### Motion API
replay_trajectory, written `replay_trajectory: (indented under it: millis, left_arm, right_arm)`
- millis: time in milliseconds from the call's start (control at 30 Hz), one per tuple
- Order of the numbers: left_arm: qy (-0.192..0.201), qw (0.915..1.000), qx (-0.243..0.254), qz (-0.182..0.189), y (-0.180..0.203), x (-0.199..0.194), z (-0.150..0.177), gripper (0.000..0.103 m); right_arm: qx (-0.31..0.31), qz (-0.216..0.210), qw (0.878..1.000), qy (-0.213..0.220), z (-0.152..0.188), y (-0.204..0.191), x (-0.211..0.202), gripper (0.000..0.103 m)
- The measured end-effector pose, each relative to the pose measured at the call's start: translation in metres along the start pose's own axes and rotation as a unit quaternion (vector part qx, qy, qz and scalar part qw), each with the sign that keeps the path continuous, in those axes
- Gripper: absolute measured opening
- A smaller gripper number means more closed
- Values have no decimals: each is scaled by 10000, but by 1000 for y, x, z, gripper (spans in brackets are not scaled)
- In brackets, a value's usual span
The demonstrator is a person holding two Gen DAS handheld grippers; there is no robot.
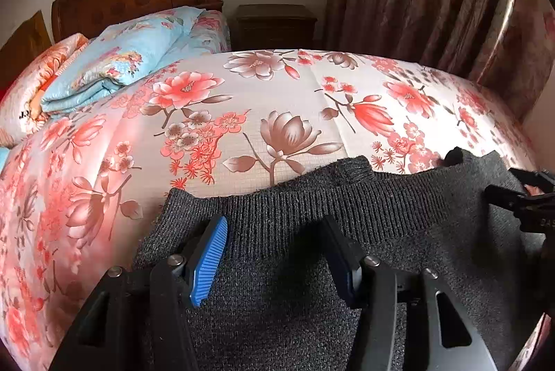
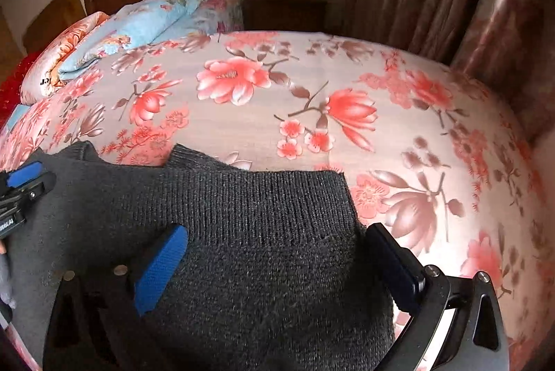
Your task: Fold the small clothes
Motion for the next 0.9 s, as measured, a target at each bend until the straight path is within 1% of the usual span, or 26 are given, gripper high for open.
replay_trajectory:
  millis: [100,233,333,467,567,600,667,700,733,800,833,867,900]
  left_arm:
    - [13,10000,-31,68,0,0,0,59]
    - [-22,10000,66,-1,3,1,0,60]
    - [-12,10000,52,28,2,0,0,60]
    - [13,10000,52,30,2,-1,0,60]
    - [72,10000,12,54,1,-3,-1,59]
    - [133,9999,-9,22,0,-6,-1,56]
    - [310,9995,-50,-29,0,-16,-2,52]
    - [461,9989,-124,-47,2,-28,0,52]
    - [583,9980,-224,52,6,-38,3,52]
    - [760,9954,-370,459,23,-57,14,52]
    - [833,9942,-322,602,34,-65,20,52]
    - [887,9936,-218,666,43,-70,25,53]
    - [927,9933,-19,696,56,-73,33,56]
  right_arm:
    - [93,-98,9999,-26,0,3,0,103]
    - [242,-273,9993,63,-1,7,0,103]
    - [496,-431,9976,234,-4,13,-8,103]
    - [697,-305,9950,650,-8,20,-22,103]
    - [461,-221,9952,832,-10,12,-30,103]
    - [361,-157,9957,840,-10,9,-30,103]
    - [168,-64,9956,915,-10,4,-33,103]
    - [90,-22,9951,982,-9,1,-37,103]
    - [11,24,9943,1064,-7,-1,-45,103]
    - [-121,-126,9922,1237,3,-12,-69,103]
    - [-194,-255,9908,1312,11,-20,-81,103]
    - [-285,-436,9886,1412,20,-31,-95,103]
    - [-371,-620,9860,1504,28,-41,-104,103]
Point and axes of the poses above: each gripper's, at about its wrist camera, not at the fingertips, and x roughly the way its jaws point, y to its right, z to its underside, the point moved 10 cm from there along x, roughly the way its jaws point, and after that the axes turned 14 degrees about z, right-handed, at the moved point
